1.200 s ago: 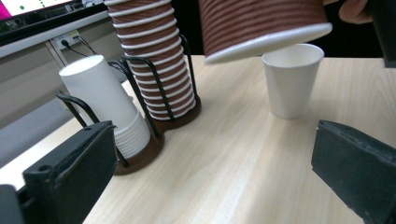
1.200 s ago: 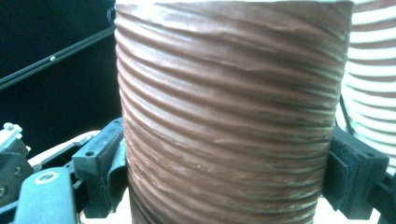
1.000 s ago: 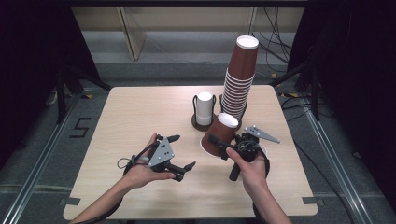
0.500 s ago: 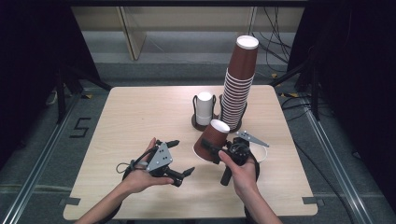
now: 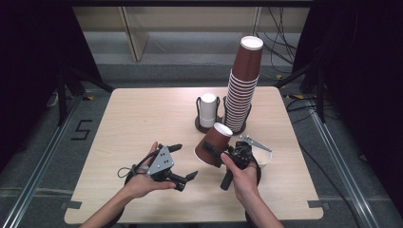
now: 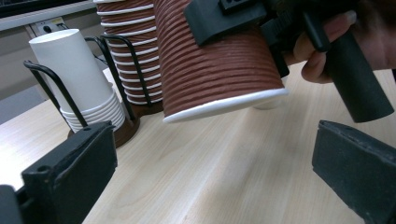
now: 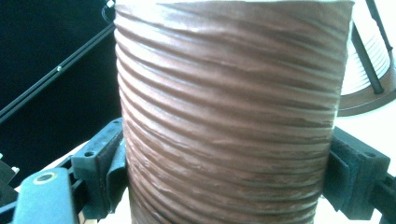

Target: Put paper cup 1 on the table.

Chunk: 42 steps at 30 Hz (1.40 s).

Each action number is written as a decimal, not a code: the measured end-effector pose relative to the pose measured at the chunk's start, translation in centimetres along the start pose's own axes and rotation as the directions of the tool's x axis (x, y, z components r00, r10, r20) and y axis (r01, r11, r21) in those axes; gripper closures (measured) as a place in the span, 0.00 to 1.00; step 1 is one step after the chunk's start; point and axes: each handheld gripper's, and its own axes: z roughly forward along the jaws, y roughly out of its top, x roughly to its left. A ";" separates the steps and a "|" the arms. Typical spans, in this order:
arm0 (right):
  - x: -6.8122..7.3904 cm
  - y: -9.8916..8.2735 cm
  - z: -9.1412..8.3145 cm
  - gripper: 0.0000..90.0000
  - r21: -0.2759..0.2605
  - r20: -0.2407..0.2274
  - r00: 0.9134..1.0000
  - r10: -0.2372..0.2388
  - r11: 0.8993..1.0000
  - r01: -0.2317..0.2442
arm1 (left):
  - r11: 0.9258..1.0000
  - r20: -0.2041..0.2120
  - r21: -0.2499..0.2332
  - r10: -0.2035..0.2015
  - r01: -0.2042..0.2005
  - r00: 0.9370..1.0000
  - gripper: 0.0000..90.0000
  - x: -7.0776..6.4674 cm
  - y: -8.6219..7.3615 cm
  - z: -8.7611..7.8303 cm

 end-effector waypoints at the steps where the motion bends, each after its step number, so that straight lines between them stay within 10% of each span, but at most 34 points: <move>1: 0.0 0.0 0.0 0.18 0.002 -0.004 1.000 0.000 1.000 0.000 | 1.000 0.007 0.001 -0.006 0.006 1.000 0.00 -0.1 0.0 0.1; 42: 0.0 -0.5 0.4 0.18 0.014 0.008 1.000 0.008 1.000 -0.008 | 0.994 0.106 0.040 -0.103 0.100 0.989 0.00 0.8 1.5 5.1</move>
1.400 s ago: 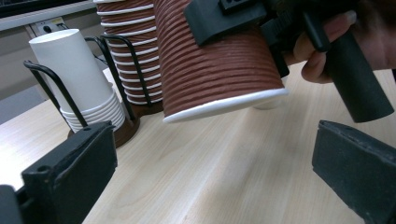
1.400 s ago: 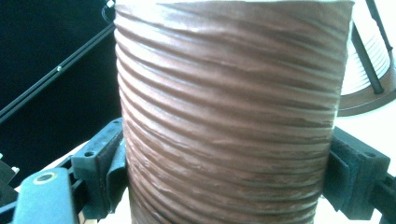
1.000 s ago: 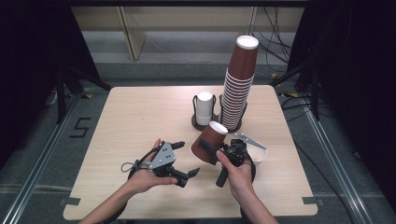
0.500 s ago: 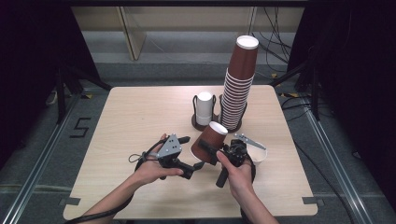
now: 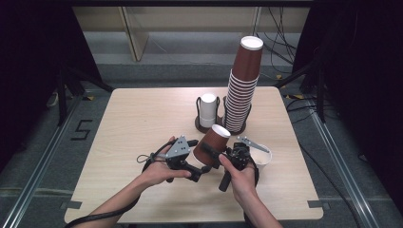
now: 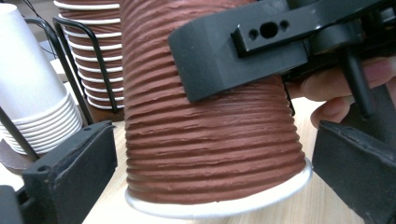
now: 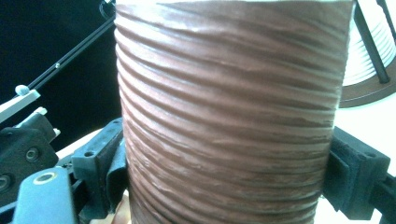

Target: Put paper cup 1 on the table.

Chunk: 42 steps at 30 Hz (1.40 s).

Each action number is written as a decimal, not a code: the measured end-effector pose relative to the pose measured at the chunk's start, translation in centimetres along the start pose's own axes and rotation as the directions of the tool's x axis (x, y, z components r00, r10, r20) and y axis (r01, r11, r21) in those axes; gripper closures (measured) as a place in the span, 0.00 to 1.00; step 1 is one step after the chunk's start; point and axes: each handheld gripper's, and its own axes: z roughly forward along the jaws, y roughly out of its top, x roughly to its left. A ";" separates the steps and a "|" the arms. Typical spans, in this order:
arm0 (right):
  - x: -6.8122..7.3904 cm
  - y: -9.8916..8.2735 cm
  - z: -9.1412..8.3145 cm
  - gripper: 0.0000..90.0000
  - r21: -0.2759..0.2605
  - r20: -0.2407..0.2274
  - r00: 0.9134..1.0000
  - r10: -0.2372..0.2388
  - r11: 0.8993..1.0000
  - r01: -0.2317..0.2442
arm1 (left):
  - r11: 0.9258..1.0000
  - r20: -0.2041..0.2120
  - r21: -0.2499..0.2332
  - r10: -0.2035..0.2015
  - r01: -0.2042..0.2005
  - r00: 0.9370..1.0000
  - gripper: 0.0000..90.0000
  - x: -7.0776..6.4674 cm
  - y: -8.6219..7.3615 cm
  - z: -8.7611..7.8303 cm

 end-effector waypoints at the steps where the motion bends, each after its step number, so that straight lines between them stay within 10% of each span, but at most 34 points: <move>1: 0.0 0.0 0.0 0.18 0.001 -0.002 1.000 0.000 1.000 0.000 | 1.000 0.002 0.000 -0.006 0.006 1.000 0.00 0.0 0.0 0.1; 42: 0.6 -0.2 0.1 0.04 -0.008 -0.012 1.000 -0.003 1.000 0.003 | 1.000 0.018 -0.001 -0.016 0.016 1.000 0.16 0.1 0.4 0.3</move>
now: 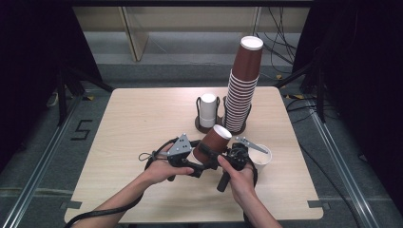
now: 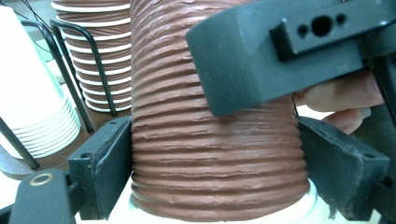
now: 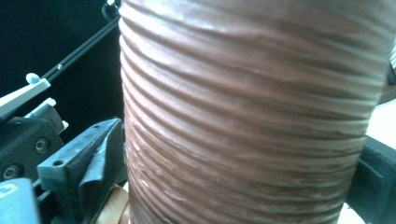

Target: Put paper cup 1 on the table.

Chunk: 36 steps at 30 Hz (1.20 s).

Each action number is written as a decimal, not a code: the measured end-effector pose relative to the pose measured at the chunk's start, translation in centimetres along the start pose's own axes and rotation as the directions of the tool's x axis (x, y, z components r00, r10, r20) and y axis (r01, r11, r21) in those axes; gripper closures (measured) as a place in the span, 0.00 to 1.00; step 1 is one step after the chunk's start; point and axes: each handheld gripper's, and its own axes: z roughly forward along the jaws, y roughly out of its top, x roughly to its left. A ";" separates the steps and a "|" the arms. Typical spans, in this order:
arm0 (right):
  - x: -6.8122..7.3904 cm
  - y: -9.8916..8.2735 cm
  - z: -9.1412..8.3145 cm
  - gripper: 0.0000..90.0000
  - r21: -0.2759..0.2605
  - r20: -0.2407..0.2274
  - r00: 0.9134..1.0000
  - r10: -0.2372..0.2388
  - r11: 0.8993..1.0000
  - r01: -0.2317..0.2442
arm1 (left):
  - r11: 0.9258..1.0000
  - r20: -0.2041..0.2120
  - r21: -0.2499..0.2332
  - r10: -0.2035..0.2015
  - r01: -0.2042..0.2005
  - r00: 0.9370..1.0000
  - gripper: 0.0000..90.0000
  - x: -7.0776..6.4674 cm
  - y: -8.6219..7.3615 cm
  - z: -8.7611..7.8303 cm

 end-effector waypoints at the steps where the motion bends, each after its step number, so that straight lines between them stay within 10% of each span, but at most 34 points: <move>1: 0.2 0.0 0.0 0.03 0.003 0.020 1.000 0.011 1.000 -0.011 | 1.000 0.000 0.000 0.000 0.000 1.000 0.16 0.0 0.0 0.0; 26: 0.0 0.3 -1.4 0.00 0.045 0.003 0.996 -0.084 0.995 0.084 | 0.995 -0.058 0.066 0.081 -0.077 0.995 0.16 1.0 0.3 -1.9; 36: -0.1 0.5 -2.3 0.02 0.128 0.014 0.951 -0.308 0.944 0.304 | 0.983 -0.059 0.154 0.114 -0.104 0.992 0.16 1.8 0.5 -3.7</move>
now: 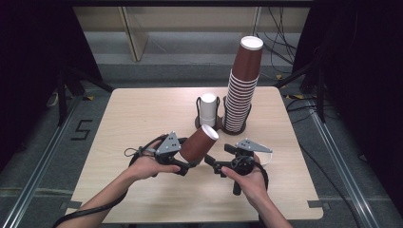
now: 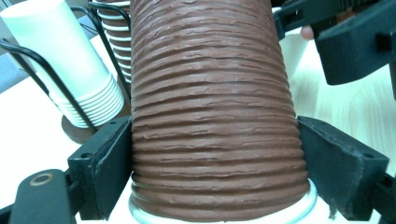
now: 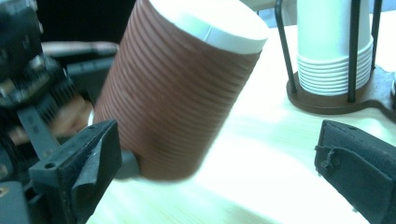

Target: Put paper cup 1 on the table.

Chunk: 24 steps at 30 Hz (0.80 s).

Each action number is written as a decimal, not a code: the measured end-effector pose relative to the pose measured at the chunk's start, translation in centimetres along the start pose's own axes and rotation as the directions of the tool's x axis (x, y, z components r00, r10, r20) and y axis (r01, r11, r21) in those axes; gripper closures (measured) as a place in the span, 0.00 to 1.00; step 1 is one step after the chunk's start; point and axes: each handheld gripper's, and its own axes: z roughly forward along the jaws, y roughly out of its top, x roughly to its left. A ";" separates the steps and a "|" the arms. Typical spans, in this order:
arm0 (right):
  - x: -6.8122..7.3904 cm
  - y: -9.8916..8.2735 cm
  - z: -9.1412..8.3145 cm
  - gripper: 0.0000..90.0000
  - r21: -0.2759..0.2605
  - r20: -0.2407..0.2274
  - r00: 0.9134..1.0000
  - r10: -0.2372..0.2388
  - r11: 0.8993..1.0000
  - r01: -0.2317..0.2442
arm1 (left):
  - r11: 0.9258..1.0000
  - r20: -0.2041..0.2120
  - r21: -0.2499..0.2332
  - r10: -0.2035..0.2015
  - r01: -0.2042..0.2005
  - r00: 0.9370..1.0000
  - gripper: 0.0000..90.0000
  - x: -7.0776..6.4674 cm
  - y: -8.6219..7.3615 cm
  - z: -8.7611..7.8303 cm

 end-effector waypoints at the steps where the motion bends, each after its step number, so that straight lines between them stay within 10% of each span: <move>1: 0.1 0.0 0.0 0.02 0.016 0.013 0.999 -0.043 0.999 0.043 | 1.000 0.006 0.006 0.003 -0.003 1.000 0.16 0.0 0.0 -0.1; 11: 0.2 -0.7 0.4 0.06 0.118 0.028 0.974 -0.225 0.968 0.220 | 0.994 0.015 0.075 0.074 -0.075 0.997 0.16 0.2 0.2 -0.9; 24: -0.1 -0.8 0.5 0.08 0.251 -0.009 0.919 -0.394 0.889 0.384 | 0.971 0.047 0.170 0.165 -0.170 0.985 0.15 0.3 0.4 -1.5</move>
